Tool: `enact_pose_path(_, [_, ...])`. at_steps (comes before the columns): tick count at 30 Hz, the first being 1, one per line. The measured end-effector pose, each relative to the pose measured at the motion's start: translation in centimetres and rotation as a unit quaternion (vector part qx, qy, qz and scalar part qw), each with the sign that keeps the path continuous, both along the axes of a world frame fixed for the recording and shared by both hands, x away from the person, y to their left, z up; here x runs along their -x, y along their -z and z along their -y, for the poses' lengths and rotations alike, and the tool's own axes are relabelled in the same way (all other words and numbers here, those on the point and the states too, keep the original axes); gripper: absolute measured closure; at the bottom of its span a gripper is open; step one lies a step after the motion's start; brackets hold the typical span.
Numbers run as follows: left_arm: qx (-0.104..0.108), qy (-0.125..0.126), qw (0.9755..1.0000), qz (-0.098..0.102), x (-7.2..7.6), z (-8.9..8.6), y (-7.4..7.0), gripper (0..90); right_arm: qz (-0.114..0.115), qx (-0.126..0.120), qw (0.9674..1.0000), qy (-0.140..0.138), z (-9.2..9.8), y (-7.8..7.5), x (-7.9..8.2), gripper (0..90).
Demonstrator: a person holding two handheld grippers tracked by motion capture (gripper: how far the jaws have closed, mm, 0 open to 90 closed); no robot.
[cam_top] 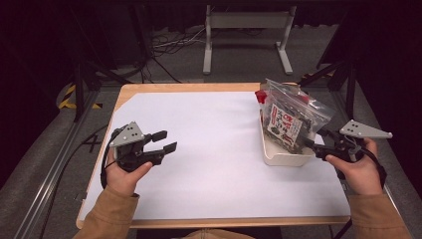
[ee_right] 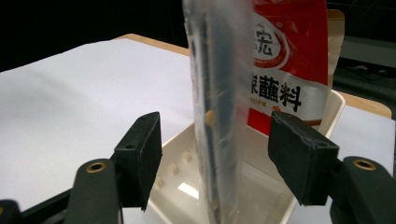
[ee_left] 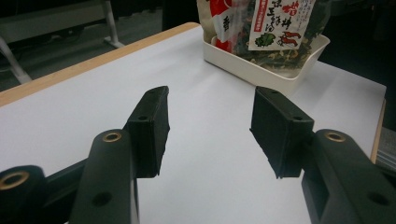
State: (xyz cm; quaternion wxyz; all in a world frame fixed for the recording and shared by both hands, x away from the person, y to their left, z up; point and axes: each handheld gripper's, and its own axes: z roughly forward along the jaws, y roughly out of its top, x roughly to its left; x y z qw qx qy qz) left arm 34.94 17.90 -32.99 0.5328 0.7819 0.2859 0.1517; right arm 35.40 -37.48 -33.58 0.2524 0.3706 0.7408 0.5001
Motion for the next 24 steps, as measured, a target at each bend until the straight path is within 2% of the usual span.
enact_pose_path(2, [0.002,0.000,1.0000,0.001,0.4,-0.4,0.1,46.7,0.007,0.005,1.0000,0.001,-0.2,0.0,0.8,35.1])
enact_pose_path(6, [0.001,0.009,0.9999,0.008,1.1,-1.3,0.2,46.1,0.012,-0.001,0.9999,-0.002,-0.4,-0.1,2.0,34.7])
enact_pose_path(11, [-0.002,0.011,0.9998,0.014,1.8,-1.9,0.5,45.9,0.013,0.007,0.9998,-0.010,-1.1,0.1,2.9,34.1])
enact_pose_path(14, [-0.006,0.010,0.9999,0.010,2.2,-2.3,0.8,45.7,0.013,0.005,0.9997,-0.018,-1.6,0.2,3.4,34.0])
enact_pose_path(18, [-0.004,0.008,0.9999,0.006,2.5,-2.6,1.2,45.7,0.012,0.015,0.9998,-0.007,-2.0,0.9,4.0,32.9])
enact_pose_path(24, [-0.006,0.007,0.9999,0.006,2.9,-3.1,1.6,45.6,0.000,0.004,1.0000,0.001,-2.0,2.3,5.1,32.9])
